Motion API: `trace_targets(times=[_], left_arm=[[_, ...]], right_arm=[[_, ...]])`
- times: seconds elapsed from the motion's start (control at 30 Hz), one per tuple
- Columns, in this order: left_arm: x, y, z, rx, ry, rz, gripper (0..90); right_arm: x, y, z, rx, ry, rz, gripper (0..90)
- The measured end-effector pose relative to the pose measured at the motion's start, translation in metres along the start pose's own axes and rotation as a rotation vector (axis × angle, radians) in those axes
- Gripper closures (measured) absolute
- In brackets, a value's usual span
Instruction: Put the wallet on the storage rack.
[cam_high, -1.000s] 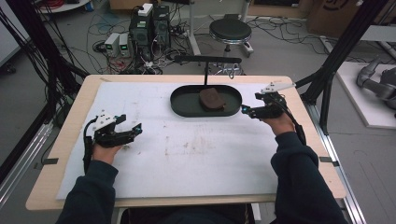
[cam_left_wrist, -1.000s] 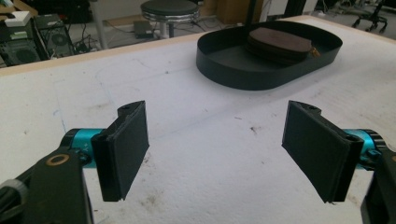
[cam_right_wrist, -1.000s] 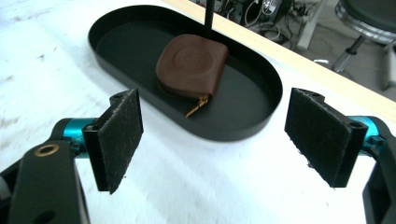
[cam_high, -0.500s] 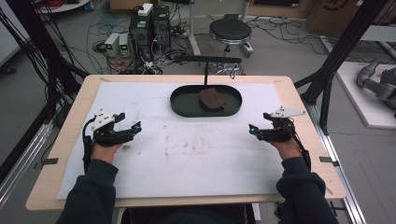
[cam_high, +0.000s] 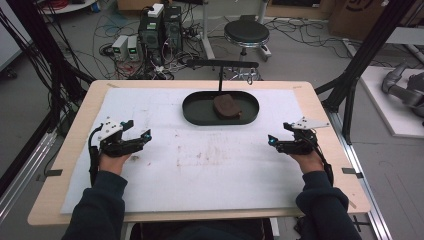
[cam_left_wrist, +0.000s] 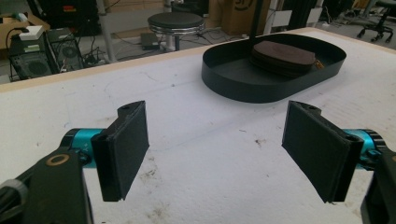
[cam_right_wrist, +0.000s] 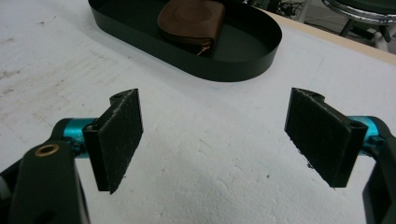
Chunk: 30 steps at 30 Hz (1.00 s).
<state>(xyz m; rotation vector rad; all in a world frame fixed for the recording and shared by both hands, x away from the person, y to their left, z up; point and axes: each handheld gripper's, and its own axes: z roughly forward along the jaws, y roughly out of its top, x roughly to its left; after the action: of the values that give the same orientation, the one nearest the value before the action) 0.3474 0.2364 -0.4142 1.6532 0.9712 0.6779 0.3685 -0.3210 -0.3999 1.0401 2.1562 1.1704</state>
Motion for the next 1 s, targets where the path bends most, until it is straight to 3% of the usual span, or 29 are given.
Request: trace_targets(times=[0.3, 1.0], left_arm=[[-0.0037, 0.0011, -0.0012, -0.003, -0.008, 0.017, 22.6], [-0.0025, -0.001, 0.0, 0.002, -0.012, 0.008, 22.5]], right_arm=[[0.0014, -0.004, -0.0046, 0.002, -0.01, -0.005, 19.6], [0.003, -0.0066, -0.004, 0.015, -0.011, 0.008, 19.6]])
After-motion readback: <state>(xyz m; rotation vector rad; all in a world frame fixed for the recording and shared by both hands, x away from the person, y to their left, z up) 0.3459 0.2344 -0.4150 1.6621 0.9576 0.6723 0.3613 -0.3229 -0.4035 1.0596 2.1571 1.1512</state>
